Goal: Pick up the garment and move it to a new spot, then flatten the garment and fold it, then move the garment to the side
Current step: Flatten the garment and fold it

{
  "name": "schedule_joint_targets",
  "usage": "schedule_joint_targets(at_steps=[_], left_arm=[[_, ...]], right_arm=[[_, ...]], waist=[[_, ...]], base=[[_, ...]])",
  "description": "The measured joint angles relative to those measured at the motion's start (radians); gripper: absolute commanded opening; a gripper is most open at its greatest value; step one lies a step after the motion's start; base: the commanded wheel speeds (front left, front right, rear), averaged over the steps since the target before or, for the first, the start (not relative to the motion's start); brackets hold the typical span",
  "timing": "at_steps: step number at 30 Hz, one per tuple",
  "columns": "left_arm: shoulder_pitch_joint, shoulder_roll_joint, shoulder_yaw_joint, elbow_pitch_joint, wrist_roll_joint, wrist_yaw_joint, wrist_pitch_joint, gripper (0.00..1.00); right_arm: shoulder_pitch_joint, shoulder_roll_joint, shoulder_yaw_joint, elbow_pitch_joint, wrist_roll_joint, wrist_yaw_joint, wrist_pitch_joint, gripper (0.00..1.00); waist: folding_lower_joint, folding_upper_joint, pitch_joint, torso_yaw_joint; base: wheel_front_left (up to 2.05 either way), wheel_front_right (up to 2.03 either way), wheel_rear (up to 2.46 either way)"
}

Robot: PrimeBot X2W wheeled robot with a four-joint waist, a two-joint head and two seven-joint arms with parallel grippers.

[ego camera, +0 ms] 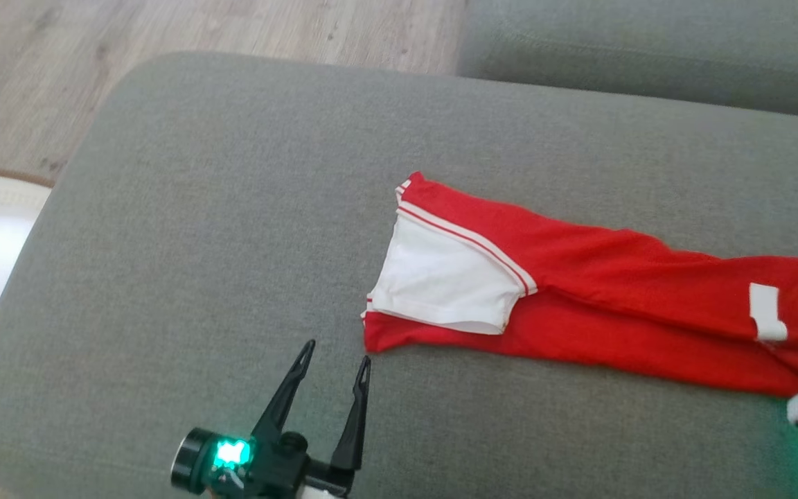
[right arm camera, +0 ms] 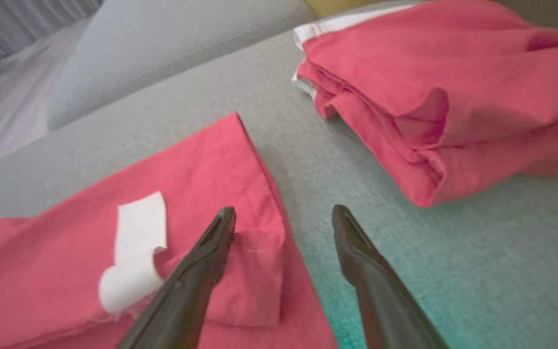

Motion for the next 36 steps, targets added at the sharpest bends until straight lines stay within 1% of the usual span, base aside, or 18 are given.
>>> schedule_joint_targets(at_steps=[3,4,6,7,8,10,14,18,23,27,31,35,36], left_arm=[[0.000,-0.017,0.017,0.001,0.020,-0.010,0.000,1.00],[0.000,-0.020,0.023,0.002,0.026,-0.017,0.000,1.00],[0.000,-0.028,0.044,0.005,0.035,-0.018,0.000,1.00],[0.000,-0.031,0.051,0.005,0.037,-0.020,0.000,1.00],[0.001,-0.034,0.055,0.005,0.043,-0.027,0.000,1.00],[0.003,-0.042,0.067,0.007,0.051,-0.038,0.000,1.00],[0.003,-0.052,0.084,0.012,0.069,-0.054,-0.001,1.00],[0.004,-0.065,0.108,0.014,0.084,-0.069,-0.001,1.00],[0.005,-0.068,0.119,0.016,0.097,-0.079,-0.001,1.00],[0.011,-0.071,0.141,0.018,0.105,-0.088,-0.001,1.00],[0.026,-0.078,0.144,0.026,0.114,-0.104,-0.001,1.00],[0.027,-0.085,0.154,0.033,0.121,-0.107,-0.001,1.00],[0.027,-0.088,0.159,0.036,0.121,-0.114,-0.001,1.00]], right_arm=[[-0.002,0.002,-0.052,0.036,-0.039,0.000,0.044,1.00],[-0.002,0.006,-0.061,0.040,-0.041,0.000,0.055,1.00],[-0.018,0.011,-0.064,0.038,-0.040,0.000,0.075,1.00],[-0.027,0.016,-0.063,0.036,-0.037,0.000,0.084,0.95],[-0.033,0.022,-0.062,0.032,-0.026,0.000,0.094,0.66],[-0.040,0.038,-0.052,0.021,0.012,0.000,0.112,0.00],[-0.038,0.052,-0.015,-0.009,0.068,0.000,0.137,0.00],[-0.015,0.063,0.008,-0.059,0.087,0.000,0.136,0.00],[0.012,0.063,0.010,-0.109,0.109,0.000,0.135,0.00],[0.021,0.045,0.002,-0.176,0.131,0.000,0.138,0.00],[0.021,0.034,0.003,-0.266,0.179,0.000,0.169,0.00],[0.021,0.044,0.064,-0.375,0.246,0.000,0.206,0.00],[0.021,0.047,0.086,-0.401,0.262,0.000,0.214,0.00]], waist=[[-0.0001,0.0000,0.014,0.010],[0.0000,0.0000,0.018,0.011],[-0.0001,0.0000,0.020,0.006],[-0.0001,0.0000,0.021,0.001],[-0.0001,0.0000,0.022,-0.004],[-0.0001,0.0000,0.023,-0.015],[-0.0001,0.0000,0.024,-0.039],[-0.0001,0.0000,0.021,-0.060],[-0.0001,0.0000,0.016,-0.078],[-0.0001,0.0000,0.010,-0.093],[-0.0002,0.0000,0.003,-0.102],[-0.0002,0.0000,-0.006,-0.105],[-0.0002,0.0000,-0.008,-0.103]], base=[[0.00,0.00,0.00],[0.00,0.00,0.00],[0.00,0.00,0.00],[0.00,0.00,0.00],[0.00,0.00,0.00],[0.00,0.00,0.00],[0.00,0.00,0.00],[0.00,0.00,0.00],[0.00,0.00,0.00],[0.00,0.00,0.00],[0.00,0.00,0.00],[0.00,0.00,0.00],[0.00,0.00,0.00]])
